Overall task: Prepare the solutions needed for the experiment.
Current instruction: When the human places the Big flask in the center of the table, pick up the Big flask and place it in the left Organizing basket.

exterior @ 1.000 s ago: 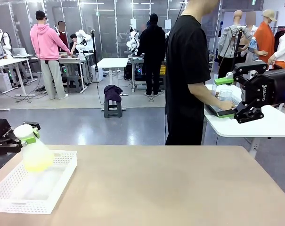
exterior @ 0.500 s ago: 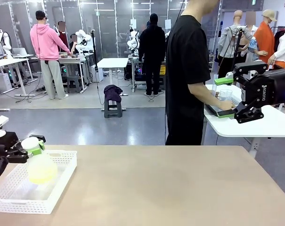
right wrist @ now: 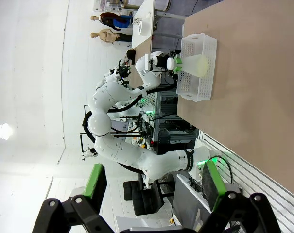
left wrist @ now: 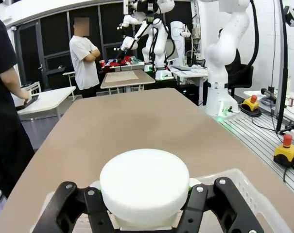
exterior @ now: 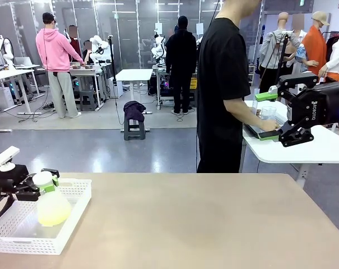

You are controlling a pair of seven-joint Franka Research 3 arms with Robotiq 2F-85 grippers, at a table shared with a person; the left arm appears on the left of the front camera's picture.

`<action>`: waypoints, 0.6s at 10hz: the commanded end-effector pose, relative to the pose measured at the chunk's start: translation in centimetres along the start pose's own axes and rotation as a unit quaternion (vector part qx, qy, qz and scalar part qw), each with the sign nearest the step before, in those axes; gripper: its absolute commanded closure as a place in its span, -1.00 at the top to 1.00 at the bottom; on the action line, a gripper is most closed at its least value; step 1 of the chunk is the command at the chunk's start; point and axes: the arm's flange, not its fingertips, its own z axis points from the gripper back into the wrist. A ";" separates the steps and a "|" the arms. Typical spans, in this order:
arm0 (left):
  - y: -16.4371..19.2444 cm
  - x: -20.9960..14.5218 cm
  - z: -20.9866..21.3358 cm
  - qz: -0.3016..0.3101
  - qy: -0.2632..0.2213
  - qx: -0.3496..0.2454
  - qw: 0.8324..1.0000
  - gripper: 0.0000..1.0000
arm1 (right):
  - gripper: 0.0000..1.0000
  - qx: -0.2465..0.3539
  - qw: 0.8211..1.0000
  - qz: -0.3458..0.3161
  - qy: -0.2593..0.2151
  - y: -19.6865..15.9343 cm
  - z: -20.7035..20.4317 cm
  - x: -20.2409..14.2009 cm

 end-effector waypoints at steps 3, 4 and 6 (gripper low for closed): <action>-1.0 -1.9 -0.6 -0.004 0.023 -0.009 1.000 -1.00 | 1.00 0.007 1.000 0.004 -0.002 0.2 -0.1 -0.1; -0.9 -2.1 -0.5 -0.006 0.024 -0.010 1.000 -1.00 | 1.00 0.007 1.000 0.004 -0.002 0.2 -0.1 -0.1; -1.2 -2.2 -0.4 -0.005 0.018 -0.025 1.000 -0.16 | 1.00 0.007 1.000 0.004 -0.002 0.2 -0.1 -0.1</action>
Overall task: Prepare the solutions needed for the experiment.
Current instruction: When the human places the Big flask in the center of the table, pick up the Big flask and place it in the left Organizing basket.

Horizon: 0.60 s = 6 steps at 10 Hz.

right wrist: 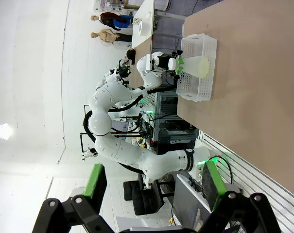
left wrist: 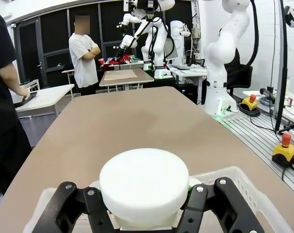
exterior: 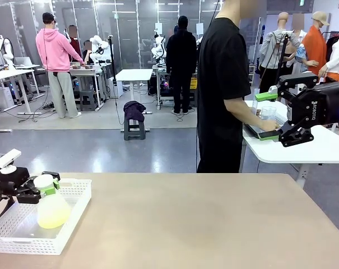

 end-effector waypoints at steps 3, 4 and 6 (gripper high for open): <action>-1.6 -1.1 0.1 -0.011 0.023 -0.021 0.999 -0.13 | 1.00 0.007 1.000 0.004 -0.002 0.2 -0.1 -0.1; -1.8 -1.0 0.3 -0.009 0.023 -0.020 0.999 0.64 | 1.00 0.007 1.000 0.004 -0.002 0.2 -0.1 -0.1; -0.4 -0.2 0.2 0.005 0.010 -0.013 1.000 0.19 | 1.00 0.007 1.000 0.004 -0.002 0.2 -0.1 -0.1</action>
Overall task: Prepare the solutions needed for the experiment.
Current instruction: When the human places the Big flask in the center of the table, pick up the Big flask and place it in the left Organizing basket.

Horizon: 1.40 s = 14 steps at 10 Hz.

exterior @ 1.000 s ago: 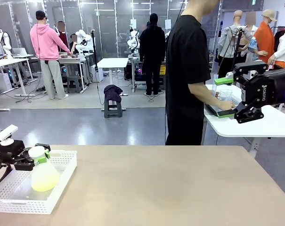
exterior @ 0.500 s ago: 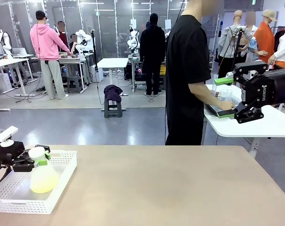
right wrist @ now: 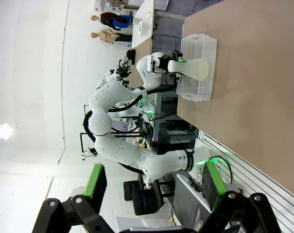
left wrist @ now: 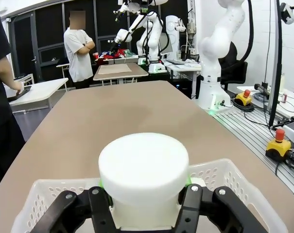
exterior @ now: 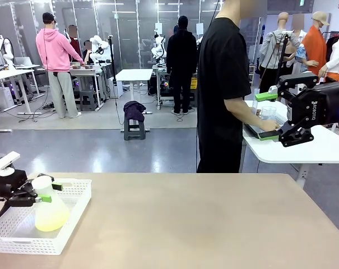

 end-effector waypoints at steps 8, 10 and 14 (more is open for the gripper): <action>0.2 0.2 -0.3 -0.003 -0.004 -0.001 1.000 0.19 | 1.00 0.007 1.000 0.004 -0.002 0.2 -0.1 -0.1; 0.2 0.2 -0.3 -0.003 -0.004 -0.001 1.000 0.19 | 1.00 0.007 1.000 0.004 -0.002 0.2 -0.1 -0.1; -0.5 0.9 1.5 -0.019 0.023 0.000 1.000 0.20 | 1.00 0.007 1.000 0.004 -0.002 0.2 -0.1 -0.1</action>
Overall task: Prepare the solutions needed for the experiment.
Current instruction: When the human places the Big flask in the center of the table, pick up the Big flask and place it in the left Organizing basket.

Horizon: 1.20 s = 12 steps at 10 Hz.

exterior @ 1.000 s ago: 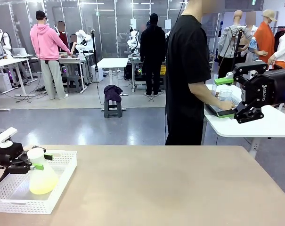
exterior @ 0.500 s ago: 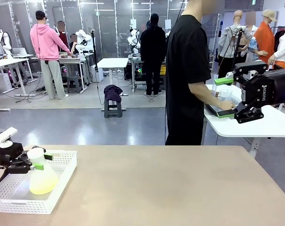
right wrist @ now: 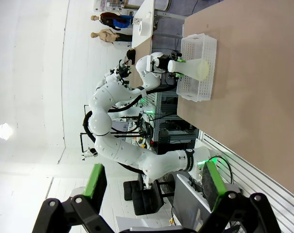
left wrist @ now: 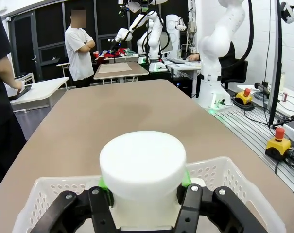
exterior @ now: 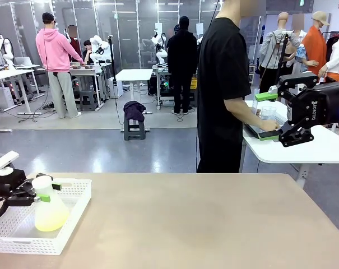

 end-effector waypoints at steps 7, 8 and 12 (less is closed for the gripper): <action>-1.8 2.8 7.4 -0.009 0.024 0.063 0.998 1.00 | 1.00 0.007 1.000 0.004 -0.002 0.2 -0.1 -0.1; -3.0 3.6 8.1 0.008 0.027 0.082 0.996 1.00 | 1.00 0.007 1.000 0.004 -0.002 0.2 -0.1 -0.1; -8.9 9.6 7.7 0.146 0.018 0.078 0.986 1.00 | 1.00 0.007 1.000 0.004 -0.002 0.2 -0.1 -0.1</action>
